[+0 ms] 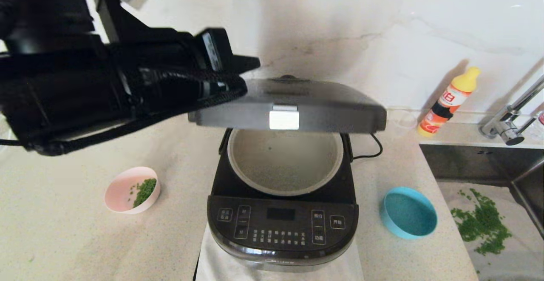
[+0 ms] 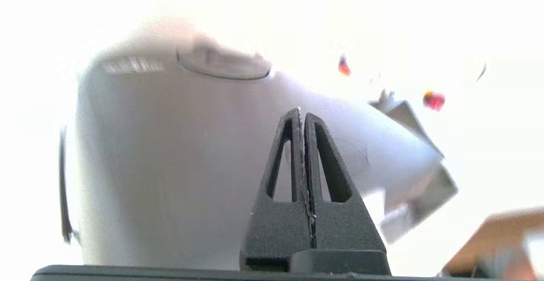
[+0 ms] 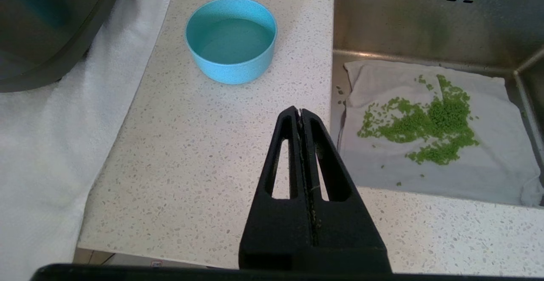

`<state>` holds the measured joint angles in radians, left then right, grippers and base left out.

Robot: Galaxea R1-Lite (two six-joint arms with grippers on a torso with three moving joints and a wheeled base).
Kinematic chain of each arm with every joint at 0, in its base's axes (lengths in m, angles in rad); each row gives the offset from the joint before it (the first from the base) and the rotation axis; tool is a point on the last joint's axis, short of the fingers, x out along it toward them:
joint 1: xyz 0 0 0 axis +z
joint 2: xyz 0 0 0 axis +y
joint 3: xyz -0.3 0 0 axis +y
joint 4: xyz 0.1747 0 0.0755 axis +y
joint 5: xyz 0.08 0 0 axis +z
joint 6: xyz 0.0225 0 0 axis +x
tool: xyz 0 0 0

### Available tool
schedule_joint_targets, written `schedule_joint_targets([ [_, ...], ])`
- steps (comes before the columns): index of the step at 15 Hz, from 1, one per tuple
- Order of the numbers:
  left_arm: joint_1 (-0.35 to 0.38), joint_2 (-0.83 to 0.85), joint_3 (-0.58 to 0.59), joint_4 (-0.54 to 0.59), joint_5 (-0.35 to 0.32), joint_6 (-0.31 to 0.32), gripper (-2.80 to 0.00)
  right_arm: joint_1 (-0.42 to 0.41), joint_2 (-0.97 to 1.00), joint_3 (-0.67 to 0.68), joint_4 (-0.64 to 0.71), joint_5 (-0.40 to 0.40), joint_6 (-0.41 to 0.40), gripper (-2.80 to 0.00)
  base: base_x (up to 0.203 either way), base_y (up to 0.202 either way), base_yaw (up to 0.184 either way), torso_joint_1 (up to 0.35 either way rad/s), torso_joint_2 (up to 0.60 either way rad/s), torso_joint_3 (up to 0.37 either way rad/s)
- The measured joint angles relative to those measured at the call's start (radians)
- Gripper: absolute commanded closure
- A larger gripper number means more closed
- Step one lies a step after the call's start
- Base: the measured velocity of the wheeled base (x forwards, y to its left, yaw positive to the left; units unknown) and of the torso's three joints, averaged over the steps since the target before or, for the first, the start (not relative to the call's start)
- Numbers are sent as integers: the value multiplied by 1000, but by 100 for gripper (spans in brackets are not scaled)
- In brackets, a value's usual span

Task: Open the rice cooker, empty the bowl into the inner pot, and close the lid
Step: Open the rice cooker

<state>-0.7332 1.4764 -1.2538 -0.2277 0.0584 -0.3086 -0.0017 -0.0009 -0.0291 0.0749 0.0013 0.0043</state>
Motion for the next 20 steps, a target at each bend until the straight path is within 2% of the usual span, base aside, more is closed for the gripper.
schedule_joint_targets([
  [3, 10, -41, -87, -6, 59, 9, 0, 0, 0, 0, 0, 0, 0, 0, 0, 0, 0, 0, 0, 0],
  [6, 18, -109, -113, 15, 65, 10, 0, 0, 0, 0, 0, 0, 0, 0, 0, 0, 0, 0, 0, 0],
  [9, 18, -226, -50, 155, 49, 2, 0, 0, 0, 0, 0, 0, 0, 0, 0, 0, 0, 0, 0, 0],
  [12, 11, -339, 114, 284, -39, -29, 0, 0, 0, 0, 0, 0, 0, 0, 0, 0, 0, 0, 0, 0],
  [15, 8, -404, 262, 334, -228, -95, 0, 0, 0, 0, 0, 0, 0, 0, 0, 0, 0, 0, 0, 0],
  [16, 7, -403, 285, 333, -273, -110, 0, 0, 0, 0, 0, 0, 0, 0, 0, 0, 0, 0, 0, 0],
  [18, 7, -367, 305, 306, -303, -127, 0, 0, 0, 0, 0, 0, 0, 0, 0, 0, 0, 0, 0, 0],
  [20, 7, -301, 310, 225, -314, -135, 0, 0, 0, 0, 0, 0, 0, 0, 0, 0, 0, 0, 0, 0],
])
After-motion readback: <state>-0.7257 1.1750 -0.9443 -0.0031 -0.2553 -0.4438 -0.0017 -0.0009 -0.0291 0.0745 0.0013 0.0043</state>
